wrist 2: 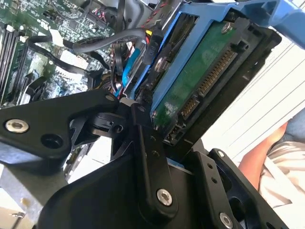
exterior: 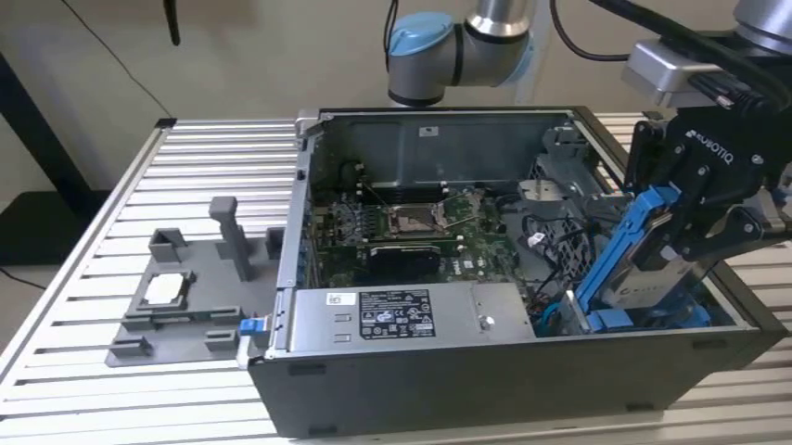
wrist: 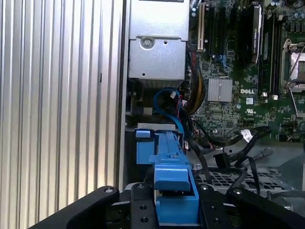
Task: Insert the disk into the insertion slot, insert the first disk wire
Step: 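Insert the disk into the insertion slot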
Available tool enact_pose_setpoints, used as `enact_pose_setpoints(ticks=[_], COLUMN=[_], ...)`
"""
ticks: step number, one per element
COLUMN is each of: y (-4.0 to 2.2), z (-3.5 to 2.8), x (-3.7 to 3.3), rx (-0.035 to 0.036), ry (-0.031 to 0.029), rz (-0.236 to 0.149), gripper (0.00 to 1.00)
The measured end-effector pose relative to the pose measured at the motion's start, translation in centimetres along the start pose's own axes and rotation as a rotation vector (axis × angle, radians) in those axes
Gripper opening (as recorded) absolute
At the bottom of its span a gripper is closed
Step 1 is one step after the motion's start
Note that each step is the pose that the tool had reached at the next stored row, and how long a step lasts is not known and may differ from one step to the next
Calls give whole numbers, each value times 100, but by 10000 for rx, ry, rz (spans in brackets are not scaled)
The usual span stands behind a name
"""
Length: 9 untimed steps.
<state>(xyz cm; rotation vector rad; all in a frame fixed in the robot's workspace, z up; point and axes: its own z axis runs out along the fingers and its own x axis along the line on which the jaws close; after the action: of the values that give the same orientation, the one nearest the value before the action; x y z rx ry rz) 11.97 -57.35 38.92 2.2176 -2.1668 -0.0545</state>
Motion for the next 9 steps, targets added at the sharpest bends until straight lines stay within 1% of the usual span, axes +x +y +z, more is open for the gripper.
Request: enact_pose_setpoints(ticks=[9], y=[-10], z=[163], x=[0], rx=[-1], ry=[0], rz=[-3], gripper=[33])
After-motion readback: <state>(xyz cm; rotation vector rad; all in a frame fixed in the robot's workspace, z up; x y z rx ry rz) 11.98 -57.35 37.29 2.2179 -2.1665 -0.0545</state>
